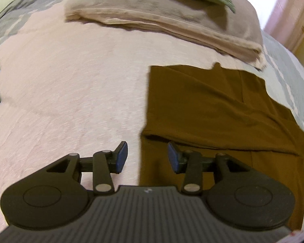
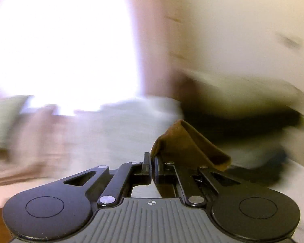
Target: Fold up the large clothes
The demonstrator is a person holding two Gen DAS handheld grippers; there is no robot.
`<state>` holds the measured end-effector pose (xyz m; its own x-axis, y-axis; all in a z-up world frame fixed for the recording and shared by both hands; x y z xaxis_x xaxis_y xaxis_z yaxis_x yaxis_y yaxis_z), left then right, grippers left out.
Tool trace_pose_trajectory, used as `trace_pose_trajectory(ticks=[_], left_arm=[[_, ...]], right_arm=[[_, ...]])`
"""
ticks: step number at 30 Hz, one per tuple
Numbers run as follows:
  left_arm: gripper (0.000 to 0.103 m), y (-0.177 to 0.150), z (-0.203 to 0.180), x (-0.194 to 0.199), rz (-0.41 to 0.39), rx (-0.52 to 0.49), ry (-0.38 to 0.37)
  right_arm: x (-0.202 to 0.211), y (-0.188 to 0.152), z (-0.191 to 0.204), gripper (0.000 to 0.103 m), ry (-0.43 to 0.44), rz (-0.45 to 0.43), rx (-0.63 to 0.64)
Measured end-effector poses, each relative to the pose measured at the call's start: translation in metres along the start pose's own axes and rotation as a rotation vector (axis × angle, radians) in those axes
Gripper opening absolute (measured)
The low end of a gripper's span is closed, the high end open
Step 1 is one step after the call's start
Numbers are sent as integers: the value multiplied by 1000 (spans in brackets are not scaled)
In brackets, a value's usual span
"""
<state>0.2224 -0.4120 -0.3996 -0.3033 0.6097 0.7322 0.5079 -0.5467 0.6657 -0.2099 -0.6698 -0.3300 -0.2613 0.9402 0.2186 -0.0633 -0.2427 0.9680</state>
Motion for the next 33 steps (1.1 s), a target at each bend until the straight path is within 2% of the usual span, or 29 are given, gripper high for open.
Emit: trace_pose_trajectory(ticks=[4,7,9,10,11,12,15,17,20,22,25,28,30,33], left_arm=[[38,5,49,6,-6,74,38],[38,3,90,9,-1,136,86],[38,-2,111,10,9,170,111],[38,-5,119,10,19,188,115],[38,-8,124,10,27,200,107],[38,-11,126,9,33,211,90],[38,-16,120,6,43,222,30],[38,-15,109,-2,49,242,-32],[38,-3,82,-15,45,279,-147],[38,10,61,-25,25,253,-200],[37,26,32,-46,2,163,-218],[34,30,12,-75,47,75,-205],[32,27,-1,-84,65,11,-198],[15,26,-12,-89,67,-68,-163]], right_arm=[[29,-6,181,0,373,-43,141],[71,-43,298,1,633,2,215],[87,-84,357,27,778,143,301],[93,-109,378,56,809,226,347],[96,-135,393,64,822,303,388],[99,-159,400,64,828,370,426],[98,-197,385,64,793,479,484],[76,-197,358,64,730,504,484],[61,-186,306,64,563,510,502],[42,-176,263,64,432,524,491],[19,-158,207,64,282,529,445],[5,-147,162,64,168,526,404],[3,-142,141,64,121,533,355],[2,-144,117,64,71,542,297]])
Point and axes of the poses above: each gripper's, at about its wrist camera, not at the fingertips, and x roughly against the way its jaws point, z to its left, y to its top, the point moved 4 cm from there along -x, roughly the way its jaws point, and after that the axes turned 9 degrees about -z, right-handed, at the moved point
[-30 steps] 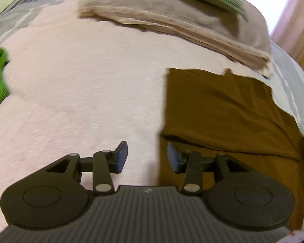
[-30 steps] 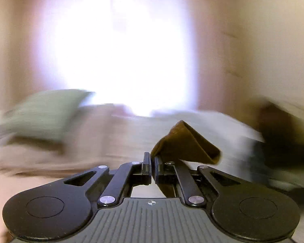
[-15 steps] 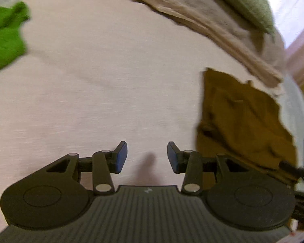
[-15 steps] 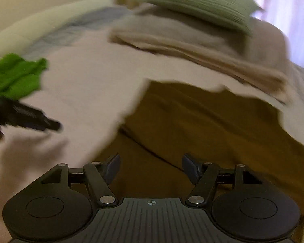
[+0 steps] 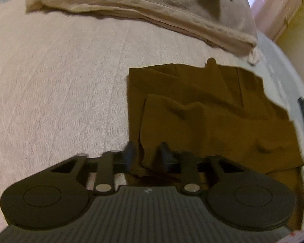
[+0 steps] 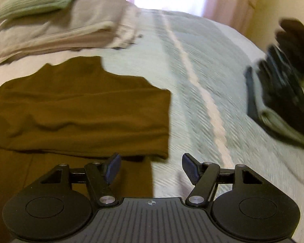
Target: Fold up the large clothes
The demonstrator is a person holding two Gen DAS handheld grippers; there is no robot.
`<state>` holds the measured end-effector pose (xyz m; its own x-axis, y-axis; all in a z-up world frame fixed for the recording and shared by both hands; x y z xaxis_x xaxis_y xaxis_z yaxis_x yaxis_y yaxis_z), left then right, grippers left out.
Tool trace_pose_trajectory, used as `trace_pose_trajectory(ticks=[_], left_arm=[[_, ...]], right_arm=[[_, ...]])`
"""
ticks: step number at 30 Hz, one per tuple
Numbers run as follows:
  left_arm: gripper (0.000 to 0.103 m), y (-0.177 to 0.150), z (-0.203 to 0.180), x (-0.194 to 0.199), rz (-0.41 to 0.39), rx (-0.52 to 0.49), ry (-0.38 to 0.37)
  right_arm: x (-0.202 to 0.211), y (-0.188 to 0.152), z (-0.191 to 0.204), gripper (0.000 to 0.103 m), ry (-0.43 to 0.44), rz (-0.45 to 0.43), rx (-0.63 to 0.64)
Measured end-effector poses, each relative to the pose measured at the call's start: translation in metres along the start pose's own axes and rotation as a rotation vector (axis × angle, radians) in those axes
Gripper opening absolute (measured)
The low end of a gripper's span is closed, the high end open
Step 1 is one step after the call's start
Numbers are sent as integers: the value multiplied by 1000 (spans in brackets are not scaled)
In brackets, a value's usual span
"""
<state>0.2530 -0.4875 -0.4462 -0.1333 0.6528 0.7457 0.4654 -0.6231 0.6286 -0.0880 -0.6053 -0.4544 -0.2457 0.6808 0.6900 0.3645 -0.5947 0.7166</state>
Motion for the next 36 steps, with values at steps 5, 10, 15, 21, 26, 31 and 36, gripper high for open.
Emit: trace_pose_trajectory(ticks=[5,10,15,21,26,31,36], left_arm=[[0,7,-15,13,-47,-54,-13],[0,30,-29,74,-287,-140,17],[0,16,1,80,-272,-126,139],[0,0,27,68,-267,-115,221],[0,6,35,91,-368,-109,248],[0,-10,42,81,-314,-129,288],[0,-38,48,82,-270,-89,313]], right_arm=[[-10,-3,-13,64,-17,7,-15],[-13,3,-16,64,-32,-45,30],[-17,21,-13,64,-13,-114,47],[-41,38,-17,64,7,-118,-57],[-60,51,-22,64,-15,-120,-99],[-88,55,-25,64,-38,-87,-121],[-112,65,-23,64,-31,-88,-162]])
Point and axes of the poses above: each gripper's, at about its wrist camera, not at the fingertips, and x roughly against the way its jaws point, z to its left, y to its top, the point moved 4 cm from there along -x, roughly the way its jaws point, and after that the axes turned 9 degrees about -z, right-handed, at the moved point
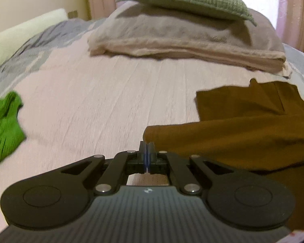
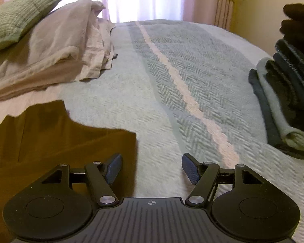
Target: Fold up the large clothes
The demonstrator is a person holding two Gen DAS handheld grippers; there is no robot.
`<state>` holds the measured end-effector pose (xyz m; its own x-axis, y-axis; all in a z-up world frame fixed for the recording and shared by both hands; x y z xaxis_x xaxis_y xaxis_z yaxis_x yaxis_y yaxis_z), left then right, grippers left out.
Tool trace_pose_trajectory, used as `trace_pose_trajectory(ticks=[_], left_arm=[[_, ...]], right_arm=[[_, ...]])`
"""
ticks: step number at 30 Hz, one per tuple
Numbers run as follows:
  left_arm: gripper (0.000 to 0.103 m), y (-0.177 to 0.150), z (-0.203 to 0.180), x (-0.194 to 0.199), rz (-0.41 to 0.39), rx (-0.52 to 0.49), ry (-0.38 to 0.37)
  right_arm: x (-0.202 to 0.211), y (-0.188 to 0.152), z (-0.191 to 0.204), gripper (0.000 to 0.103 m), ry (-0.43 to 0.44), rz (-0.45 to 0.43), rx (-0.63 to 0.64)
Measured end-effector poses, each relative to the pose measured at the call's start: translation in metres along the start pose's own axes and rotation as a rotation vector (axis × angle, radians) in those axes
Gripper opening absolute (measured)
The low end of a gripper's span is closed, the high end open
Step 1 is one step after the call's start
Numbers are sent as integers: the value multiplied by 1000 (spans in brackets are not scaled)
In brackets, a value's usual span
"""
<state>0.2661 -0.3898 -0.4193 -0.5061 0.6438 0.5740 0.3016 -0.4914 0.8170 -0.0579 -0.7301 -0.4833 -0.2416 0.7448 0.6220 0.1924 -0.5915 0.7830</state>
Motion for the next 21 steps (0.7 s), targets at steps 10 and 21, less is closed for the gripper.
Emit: trace_pose_trajectory(ticks=[10,21], left_arm=[[8,-20,26,-19,163,92,82],[38,-51,40,-11,333,865,-157]], right_arm=[[-8,5,29,64,73,2,138],[83,-31,12,64,99,60,61]])
Point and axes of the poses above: each gripper's, at about its wrist camera, not at the fingertips, and x roughly against the way its jaws point, z to its left, y to its top, the point moved 4 cm from there along -x, roughly the way its jaws point, and after that the axes turned 9 degrees about -z, right-handed, at the moved point
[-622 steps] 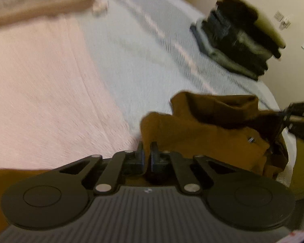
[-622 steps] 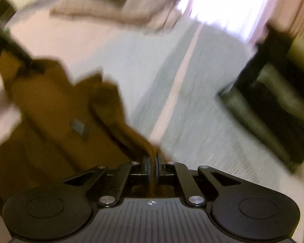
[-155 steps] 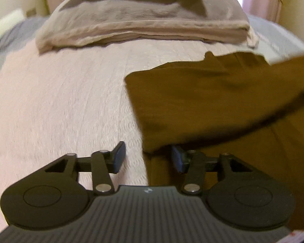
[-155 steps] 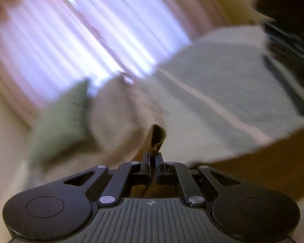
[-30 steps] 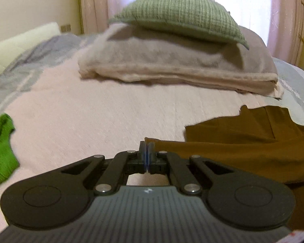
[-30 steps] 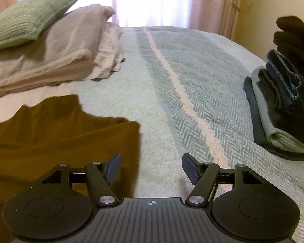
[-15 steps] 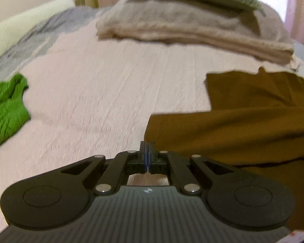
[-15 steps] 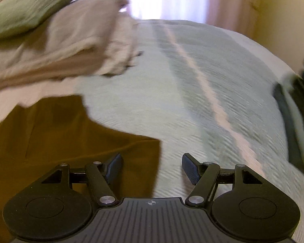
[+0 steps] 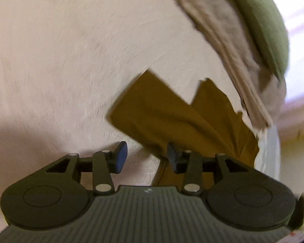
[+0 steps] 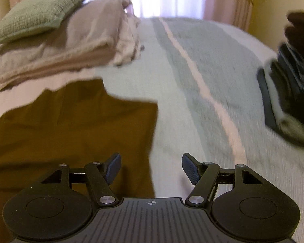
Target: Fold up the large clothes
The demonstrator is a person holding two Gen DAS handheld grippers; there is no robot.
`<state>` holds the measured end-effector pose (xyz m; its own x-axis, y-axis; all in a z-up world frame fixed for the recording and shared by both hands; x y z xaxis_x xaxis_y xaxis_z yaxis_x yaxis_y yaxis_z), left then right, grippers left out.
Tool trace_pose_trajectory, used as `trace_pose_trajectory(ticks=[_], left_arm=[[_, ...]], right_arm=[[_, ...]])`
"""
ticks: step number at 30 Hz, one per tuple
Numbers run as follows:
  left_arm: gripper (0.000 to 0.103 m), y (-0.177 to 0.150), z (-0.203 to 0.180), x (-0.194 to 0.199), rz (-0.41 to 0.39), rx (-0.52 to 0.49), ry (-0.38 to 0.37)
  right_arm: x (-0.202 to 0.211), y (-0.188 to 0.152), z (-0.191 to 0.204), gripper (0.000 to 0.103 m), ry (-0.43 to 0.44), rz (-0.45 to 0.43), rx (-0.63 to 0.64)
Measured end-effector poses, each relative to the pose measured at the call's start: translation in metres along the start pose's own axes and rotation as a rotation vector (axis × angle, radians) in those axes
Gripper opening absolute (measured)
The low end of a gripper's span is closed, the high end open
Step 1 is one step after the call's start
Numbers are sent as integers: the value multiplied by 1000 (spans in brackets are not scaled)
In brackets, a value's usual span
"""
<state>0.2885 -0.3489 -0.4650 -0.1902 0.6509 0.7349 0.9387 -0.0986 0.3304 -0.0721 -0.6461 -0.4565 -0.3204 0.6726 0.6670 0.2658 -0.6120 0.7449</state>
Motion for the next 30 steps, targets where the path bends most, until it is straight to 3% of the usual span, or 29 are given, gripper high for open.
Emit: trace_pose_trajectory(ticks=[2,4,5,6,7,9,11,13,16,18,21,25,28,30], left_arm=[[36,0,9,-13,-25,114,0],[17,4,7,-18,-72,162,7],[1,7,-1,-18,-103,118,18],[0,11,-15,-17,-138,19,30],[0,13,-38,-15,-178,-143,45],[0,1,-94,-9,-262,-554,38],[0,-35,-145,-6,-302,-965,-8],[1,-80,-173,-8,-273,-1257,-91],[13,-145,-180,-20,-146,-1521,-191],[18,-166,-171,-30,-63,-1548,-187],[34,-154,-159,-28,-14,-1423,-163],[29,-111,-162,3,14,-1160,-293],[21,-88,-173,1,-53,-1071,-281],[21,-85,-183,-19,-64,-1085,-252]], right_arm=[[6,-9,-2,64,-12,25,-32],[11,-15,-7,64,-21,36,-56],[14,-16,-9,64,-25,34,-59],[17,-16,-11,64,-30,29,-57],[19,-15,-14,64,-36,24,-53],[24,-11,-20,64,-51,16,-51],[28,-8,-28,64,-57,5,-61],[32,-5,-35,64,-64,-3,-72],[32,-6,-41,64,-66,2,-79],[32,-9,-43,64,-64,17,-80],[36,-12,-47,64,-57,17,-70],[40,-11,-44,64,-11,-14,-24],[33,-3,-30,64,82,-52,11],[27,4,-15,63,169,-103,32]])
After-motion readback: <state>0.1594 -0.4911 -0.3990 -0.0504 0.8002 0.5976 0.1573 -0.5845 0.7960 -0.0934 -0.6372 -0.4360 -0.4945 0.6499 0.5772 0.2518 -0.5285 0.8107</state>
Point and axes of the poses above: each gripper's, at about its wrist camera, not at the fingertips, and x roughly against the way its jaws point, z to its left, y to its top, the point moved 4 cm from there along -x, roughly the way its jaws point, and after that the axes turned 9 degrees about -z, right-handed, at the moved point
